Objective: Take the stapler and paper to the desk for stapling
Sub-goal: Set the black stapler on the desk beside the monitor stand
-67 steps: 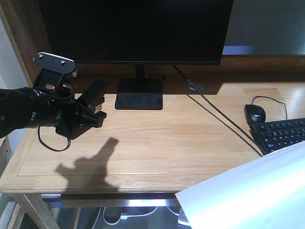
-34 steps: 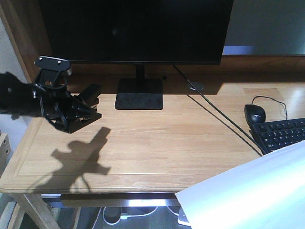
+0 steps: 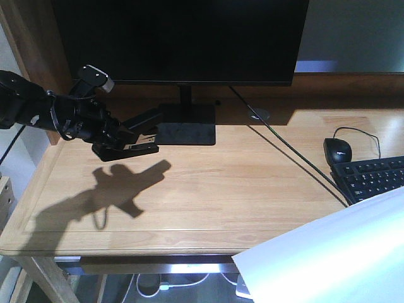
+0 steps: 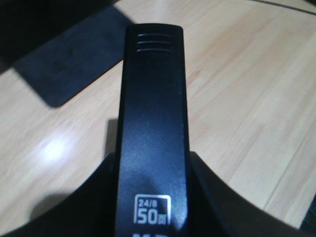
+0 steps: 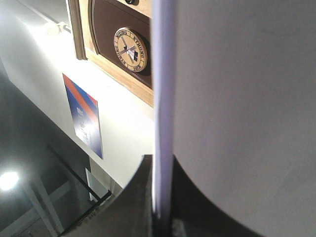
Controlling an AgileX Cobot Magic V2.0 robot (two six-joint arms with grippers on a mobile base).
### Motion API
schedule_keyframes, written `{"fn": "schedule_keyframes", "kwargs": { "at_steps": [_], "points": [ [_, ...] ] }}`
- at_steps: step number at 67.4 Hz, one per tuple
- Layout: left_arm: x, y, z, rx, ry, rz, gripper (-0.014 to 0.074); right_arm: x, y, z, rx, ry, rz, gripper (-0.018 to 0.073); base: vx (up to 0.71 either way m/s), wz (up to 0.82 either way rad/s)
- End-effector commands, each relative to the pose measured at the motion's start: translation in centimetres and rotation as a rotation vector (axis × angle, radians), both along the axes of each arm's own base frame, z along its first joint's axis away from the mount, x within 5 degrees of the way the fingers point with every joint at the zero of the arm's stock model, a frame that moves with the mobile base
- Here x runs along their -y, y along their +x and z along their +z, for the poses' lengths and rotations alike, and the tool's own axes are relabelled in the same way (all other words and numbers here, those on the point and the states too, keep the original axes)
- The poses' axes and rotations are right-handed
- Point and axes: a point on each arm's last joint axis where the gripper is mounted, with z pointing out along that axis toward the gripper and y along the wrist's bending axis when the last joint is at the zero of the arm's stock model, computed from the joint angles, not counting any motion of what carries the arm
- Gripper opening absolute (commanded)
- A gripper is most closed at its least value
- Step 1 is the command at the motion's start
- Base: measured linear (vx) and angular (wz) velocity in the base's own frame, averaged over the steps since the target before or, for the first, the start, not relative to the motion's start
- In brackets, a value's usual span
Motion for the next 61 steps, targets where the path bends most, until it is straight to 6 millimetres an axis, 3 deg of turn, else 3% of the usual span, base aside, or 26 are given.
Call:
{"fn": "schedule_keyframes", "kwargs": {
  "at_steps": [1,11,25,47,61],
  "points": [
    [-0.2,0.7,3.7,0.146,-0.120,-0.073,-0.0006,0.0,-0.2,0.3,0.039,0.020,0.015,-0.0002,0.00,0.00],
    [-0.6,1.5,2.6,0.182,-0.177,-0.255,-0.0006,0.0,-0.2,0.3,0.039,0.020,0.015,-0.0002,0.00,0.00],
    [-0.9,2.3,-1.3,0.297,-0.145,-0.464,-0.0006,0.0,-0.2,0.3,0.039,0.020,0.015,-0.0002,0.00,0.00],
    [-1.2,3.9,-6.2,0.339,-0.158,-0.450,-0.0006,0.0,-0.2,0.3,0.039,0.020,0.015,-0.0002,0.00,0.00],
    [-1.3,4.9,-7.7,0.332,-0.150,-0.402,-0.0006,0.0,-0.2,0.3,0.041,0.020,0.015,-0.0002,0.00,0.00]
  ]
}}
